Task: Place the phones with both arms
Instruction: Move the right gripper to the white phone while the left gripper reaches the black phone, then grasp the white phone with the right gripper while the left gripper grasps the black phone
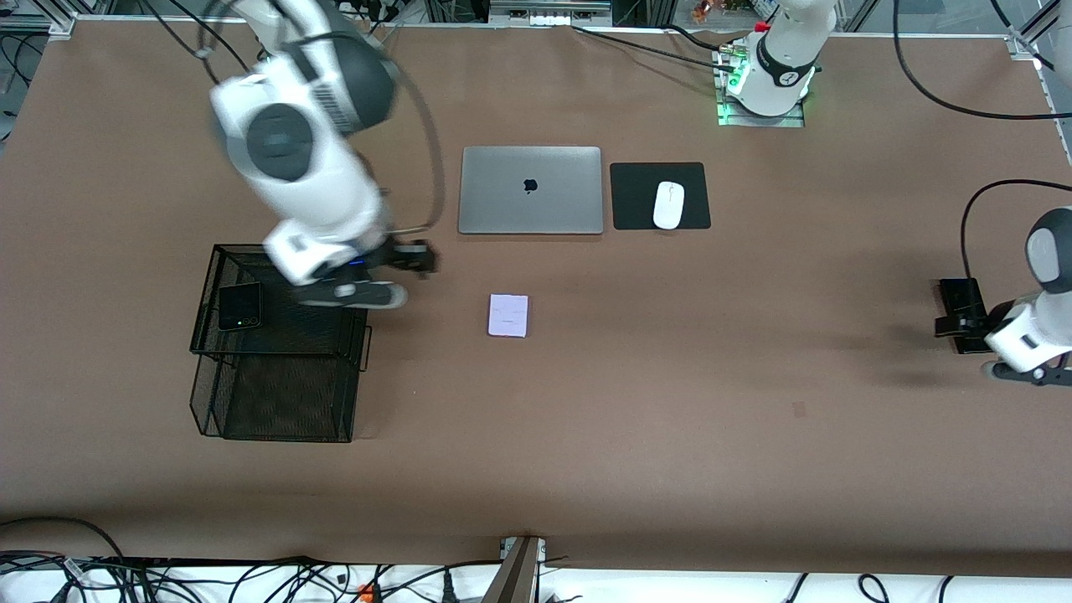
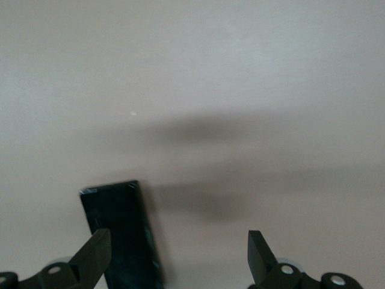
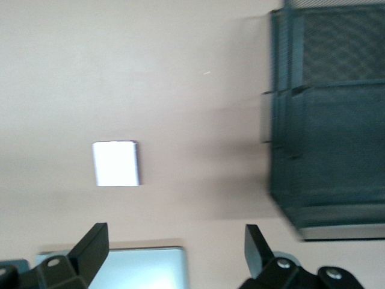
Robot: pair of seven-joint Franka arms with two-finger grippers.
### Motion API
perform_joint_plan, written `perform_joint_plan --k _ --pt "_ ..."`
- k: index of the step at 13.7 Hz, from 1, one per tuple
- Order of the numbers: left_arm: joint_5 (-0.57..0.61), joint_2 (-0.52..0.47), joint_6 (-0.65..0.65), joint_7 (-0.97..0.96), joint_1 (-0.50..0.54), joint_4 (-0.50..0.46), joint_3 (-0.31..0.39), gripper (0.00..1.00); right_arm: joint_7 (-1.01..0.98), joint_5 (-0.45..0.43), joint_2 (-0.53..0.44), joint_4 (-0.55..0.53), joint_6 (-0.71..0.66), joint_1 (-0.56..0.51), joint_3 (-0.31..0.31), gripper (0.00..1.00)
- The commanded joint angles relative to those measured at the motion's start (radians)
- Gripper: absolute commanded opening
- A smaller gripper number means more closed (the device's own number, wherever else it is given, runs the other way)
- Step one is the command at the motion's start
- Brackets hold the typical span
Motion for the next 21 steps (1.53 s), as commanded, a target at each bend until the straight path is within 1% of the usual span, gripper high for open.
perform_joint_plan --k 1,3,6,10,12,13,15,16,20,21 --pt "0.022 -0.068 0.209 0.074 0.101 -0.176 -0.023 1.00 0.174 -0.107 0.143 0.121 0.004 0.070 0.081 1.00" --pt "0.020 -0.056 0.358 0.140 0.162 -0.232 -0.023 1.00 0.233 -0.170 0.210 0.133 0.041 0.107 0.109 1.00" --pt "0.022 -0.028 0.487 0.156 0.239 -0.304 -0.023 1.00 0.239 -0.255 0.305 0.124 0.109 0.127 0.109 1.00" --pt "0.022 0.007 0.506 0.182 0.271 -0.309 -0.023 1.00 0.244 -0.351 0.419 0.104 0.194 0.129 0.109 1.00" --pt "0.022 0.018 0.508 0.184 0.287 -0.309 -0.023 1.00 0.244 -0.385 0.466 0.104 0.220 0.127 0.106 1.00" --pt "0.022 0.027 0.520 0.184 0.290 -0.307 -0.023 1.00 0.250 -0.401 0.483 0.104 0.238 0.129 0.103 1.00" --pt "0.022 0.059 0.593 0.197 0.305 -0.309 -0.023 1.00 0.285 -0.445 0.522 0.104 0.262 0.129 0.101 1.00" --pt "0.022 0.067 0.600 0.200 0.316 -0.310 -0.023 1.00 0.294 -0.462 0.537 0.106 0.269 0.129 0.101 1.00" --pt "0.020 0.075 0.610 0.200 0.317 -0.310 -0.023 1.00 0.294 -0.470 0.557 0.106 0.294 0.129 0.091 1.00" --pt "0.020 0.075 0.614 0.199 0.316 -0.309 -0.023 0.90 0.294 -0.470 0.559 0.104 0.301 0.129 0.089 0.96"
